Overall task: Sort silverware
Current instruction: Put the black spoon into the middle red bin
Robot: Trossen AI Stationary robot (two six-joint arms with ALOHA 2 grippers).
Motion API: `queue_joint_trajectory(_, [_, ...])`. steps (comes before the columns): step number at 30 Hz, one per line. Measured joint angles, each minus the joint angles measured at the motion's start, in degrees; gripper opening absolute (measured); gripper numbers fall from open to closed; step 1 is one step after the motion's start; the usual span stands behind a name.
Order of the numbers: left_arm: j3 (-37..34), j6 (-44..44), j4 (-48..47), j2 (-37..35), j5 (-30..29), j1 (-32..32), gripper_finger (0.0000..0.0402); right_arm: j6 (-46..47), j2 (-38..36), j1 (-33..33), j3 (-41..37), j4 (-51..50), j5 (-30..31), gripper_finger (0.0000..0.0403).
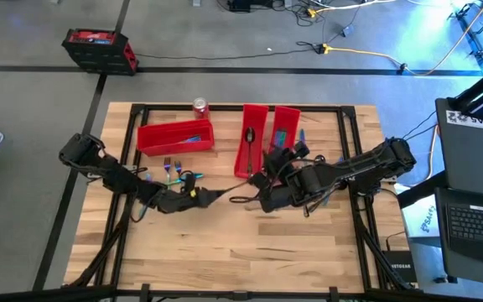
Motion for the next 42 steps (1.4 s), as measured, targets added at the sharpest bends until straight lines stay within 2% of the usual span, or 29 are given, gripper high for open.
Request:
queue_joint_trajectory(4, [0.0, 0.0, 0.6, 0.0, -4.2, 1.0, 0.0000, 9.3, 0.0, -0.1, 0.0, -4.3, 1.2, 0.0134])
queue_joint_trajectory(10, [0.0, 2.9, 4.3, 0.0, -16.6, 1.6, 0.0000, 20.1, -0.3, -0.4, 0.0, -13.0, 4.5, 0.0134])
queue_joint_trajectory(16, [0.7, -3.9, 5.7, 0.0, -17.0, 4.5, 0.0000, 29.1, -1.0, -0.3, 0.0, -21.0, 4.6, 0.0134])
queue_joint_trajectory(20, [3.4, -5.4, 5.6, 0.0, -16.7, 5.7, 0.0000, 29.8, -1.1, -0.4, 0.0, -24.2, 4.6, 0.0134])
queue_joint_trajectory(25, [9.4, 4.7, 3.8, 0.0, -16.8, 7.0, 0.0000, 25.3, -1.1, -0.4, 0.0, -24.8, 4.6, 0.0134])
queue_joint_trajectory(30, [16.9, 7.8, -3.4, 0.0, -24.3, 8.0, 0.0000, 22.5, -1.1, -0.4, 0.0, -24.8, 6.4, 0.0134])
queue_joint_trajectory(34, [22.2, 7.3, -8.6, 0.1, -26.7, 9.5, 0.0000, 21.3, -2.7, -0.3, 0.0, -24.8, 6.8, 0.0134])
queue_joint_trajectory(38, [26.0, 8.7, -11.0, 0.2, -24.1, 11.2, 0.0000, 21.3, -5.6, -0.3, -0.4, -24.8, 6.5, 0.0134])
queue_joint_trajectory(42, [28.1, 6.9, -12.0, 0.3, -24.1, 12.5, 0.0000, 21.2, -9.3, -0.3, -2.0, -24.8, 6.5, 0.0134])
